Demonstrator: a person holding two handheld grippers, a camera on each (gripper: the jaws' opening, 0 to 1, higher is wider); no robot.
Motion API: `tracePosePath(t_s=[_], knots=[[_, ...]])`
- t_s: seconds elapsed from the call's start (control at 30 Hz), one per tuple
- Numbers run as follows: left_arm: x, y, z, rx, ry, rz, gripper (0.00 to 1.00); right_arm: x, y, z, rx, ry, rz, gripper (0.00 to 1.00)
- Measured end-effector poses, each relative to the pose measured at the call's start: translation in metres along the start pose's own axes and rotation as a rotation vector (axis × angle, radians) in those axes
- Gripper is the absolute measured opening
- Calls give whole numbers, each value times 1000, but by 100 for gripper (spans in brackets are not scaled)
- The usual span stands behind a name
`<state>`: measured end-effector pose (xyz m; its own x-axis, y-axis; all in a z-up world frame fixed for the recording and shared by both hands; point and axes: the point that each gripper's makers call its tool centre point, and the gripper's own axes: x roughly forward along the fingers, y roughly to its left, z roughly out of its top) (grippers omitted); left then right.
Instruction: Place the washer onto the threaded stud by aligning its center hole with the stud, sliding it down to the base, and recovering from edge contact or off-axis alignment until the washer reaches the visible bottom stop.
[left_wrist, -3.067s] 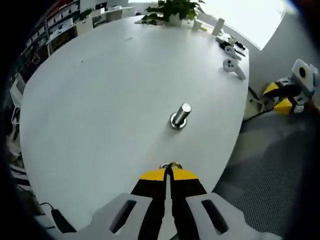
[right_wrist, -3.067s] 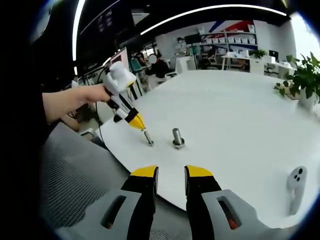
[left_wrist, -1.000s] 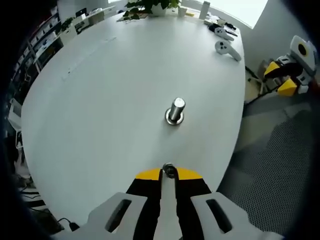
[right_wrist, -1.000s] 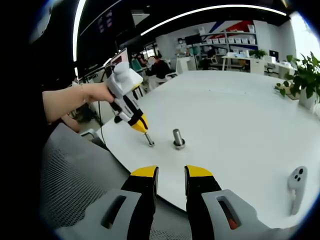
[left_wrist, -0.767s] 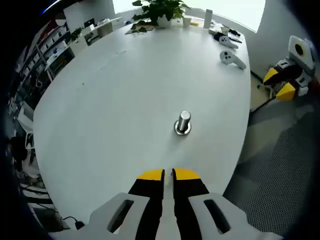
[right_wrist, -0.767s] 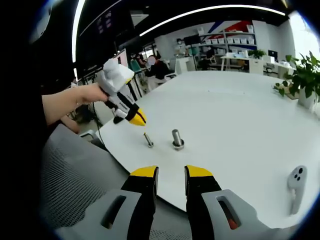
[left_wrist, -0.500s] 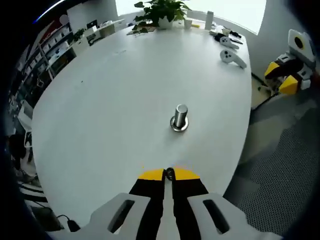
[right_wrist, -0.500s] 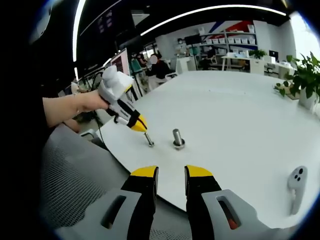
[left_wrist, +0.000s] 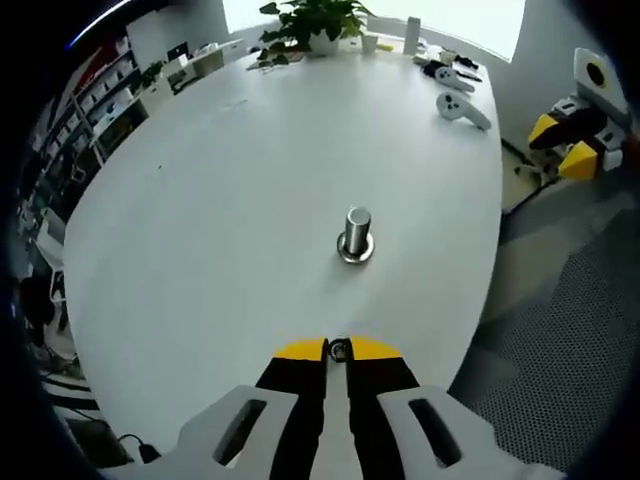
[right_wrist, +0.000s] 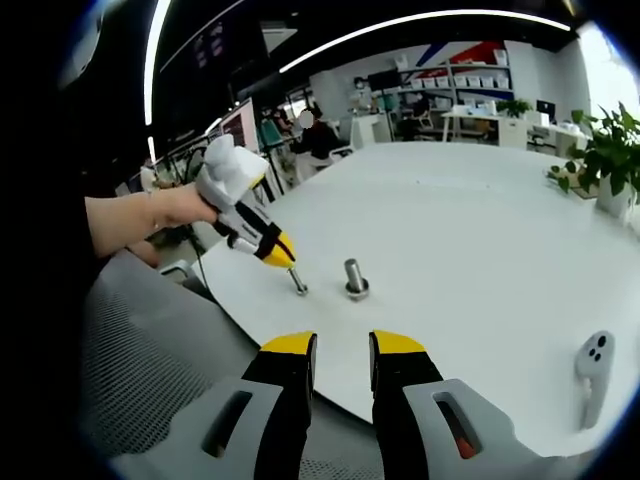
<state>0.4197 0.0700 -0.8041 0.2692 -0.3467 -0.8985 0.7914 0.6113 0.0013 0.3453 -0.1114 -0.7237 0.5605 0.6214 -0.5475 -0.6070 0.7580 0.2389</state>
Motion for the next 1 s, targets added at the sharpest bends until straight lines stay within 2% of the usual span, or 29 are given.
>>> tracePosePath(t_s=[0.03, 0.07, 0.13, 0.2, 0.43, 0.5, 0.67, 0.77, 0.93, 1.0], knots=[[3, -3, -8, 11, 41, -8, 5, 0, 0, 0, 0, 0, 0, 23], [2, -3, -8, 35, 40, -2, 5, 0, 0, 0, -1, 0, 1, 23], [-2, -2, -5, 35, 14, 7, 5, 0, 1, -1, -2, 2, 1, 23], [-7, -2, -1, -17, -20, -1, 5, 0, 1, -1, -1, 3, 0, 23], [-23, 6, -7, -50, -36, 22, 5, 1, 3, -1, -13, 9, 8, 23], [-33, 9, -6, -65, -64, 36, 5, 1, 2, -1, -14, 9, 6, 23], [-62, 11, 5, -108, -178, 75, 7, 1, 3, -1, -37, 16, 7, 23], [-76, 11, 7, -123, -212, 91, 6, 1, 3, -1, -44, 17, 9, 23], [-108, 15, 5, -151, -292, 152, 6, 0, 3, -1, -51, 15, 3, 23], [-121, 18, 4, -184, -346, 179, 6, 0, 2, 0, -49, 10, -1, 23]])
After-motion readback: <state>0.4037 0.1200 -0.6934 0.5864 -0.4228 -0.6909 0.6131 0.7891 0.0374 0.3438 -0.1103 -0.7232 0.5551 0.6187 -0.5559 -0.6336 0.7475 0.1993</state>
